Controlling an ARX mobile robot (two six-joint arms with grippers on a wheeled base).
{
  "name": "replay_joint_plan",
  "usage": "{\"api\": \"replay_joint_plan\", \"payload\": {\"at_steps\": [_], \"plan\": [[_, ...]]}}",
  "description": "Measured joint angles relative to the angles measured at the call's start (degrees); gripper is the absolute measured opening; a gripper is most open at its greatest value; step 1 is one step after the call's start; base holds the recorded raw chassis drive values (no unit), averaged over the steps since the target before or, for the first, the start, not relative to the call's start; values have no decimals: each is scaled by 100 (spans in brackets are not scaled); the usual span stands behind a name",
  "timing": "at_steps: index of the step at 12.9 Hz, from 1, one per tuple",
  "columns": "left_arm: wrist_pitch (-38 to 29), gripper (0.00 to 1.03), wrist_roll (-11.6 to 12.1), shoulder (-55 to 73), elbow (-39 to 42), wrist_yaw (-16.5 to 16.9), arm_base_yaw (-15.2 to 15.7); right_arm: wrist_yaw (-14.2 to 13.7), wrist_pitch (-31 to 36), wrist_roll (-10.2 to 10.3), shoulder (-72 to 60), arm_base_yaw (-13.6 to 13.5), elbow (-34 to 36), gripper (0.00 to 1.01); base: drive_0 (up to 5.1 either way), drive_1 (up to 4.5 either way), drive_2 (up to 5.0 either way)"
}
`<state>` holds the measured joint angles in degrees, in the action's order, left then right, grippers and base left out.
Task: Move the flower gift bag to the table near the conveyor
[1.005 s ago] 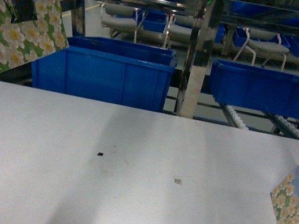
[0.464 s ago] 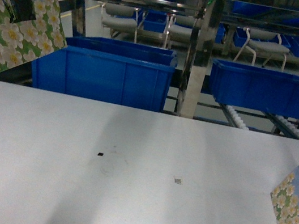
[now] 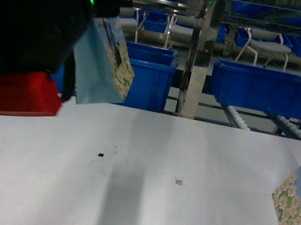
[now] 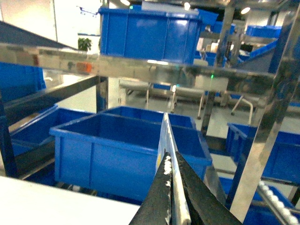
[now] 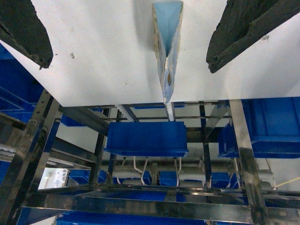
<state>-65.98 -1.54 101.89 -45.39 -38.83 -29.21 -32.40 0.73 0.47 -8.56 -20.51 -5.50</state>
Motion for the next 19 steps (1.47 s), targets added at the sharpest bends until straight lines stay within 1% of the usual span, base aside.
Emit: {"api": "replay_joint_plan", "payload": {"at_steps": [2, 3, 4, 5, 7, 10, 11, 12, 15, 18, 19], "plan": [[70, 2, -426, 992, -568, -221, 170, 0, 0, 0, 0, 0, 0, 98, 0, 0, 0], [120, 2, -863, 1580, -994, -372, 354, 0, 0, 0, 0, 0, 0, 98, 0, 0, 0], [24, 2, -1158, 1978, -1217, -385, 459, 0, 0, 0, 0, 0, 0, 98, 0, 0, 0], [-4, 2, -1311, 2225, -1233, -372, 481, 0, 0, 0, 0, 0, 0, 98, 0, 0, 0], [-186, 2, -1471, 2264, -988, -358, 501, 0, 2, 0, 0, 0, 0, 98, 0, 0, 0], [-407, 2, -1622, 2304, -632, -363, 450, 0, 0, 0, 0, 0, 0, 98, 0, 0, 0], [-444, 2, -1652, 2347, -564, -446, 446, 0, 0, -2, 0, 0, 0, 98, 0, 0, 0], [-527, 2, -1762, 2465, -474, -466, 428, 0, 0, -2, 0, 0, 0, 98, 0, 0, 0], [-660, 2, -1943, 2667, -343, -492, 372, 0, 0, 0, 0, 0, 0, 98, 0, 0, 0], [-787, 2, -1985, 2675, -190, -636, 214, 0, 0, 0, 0, 0, 0, 98, 0, 0, 0], [-820, 2, -1934, 2712, -179, -695, 122, 0, 0, -2, 0, 0, 0, 98, 0, 0, 0]]}}
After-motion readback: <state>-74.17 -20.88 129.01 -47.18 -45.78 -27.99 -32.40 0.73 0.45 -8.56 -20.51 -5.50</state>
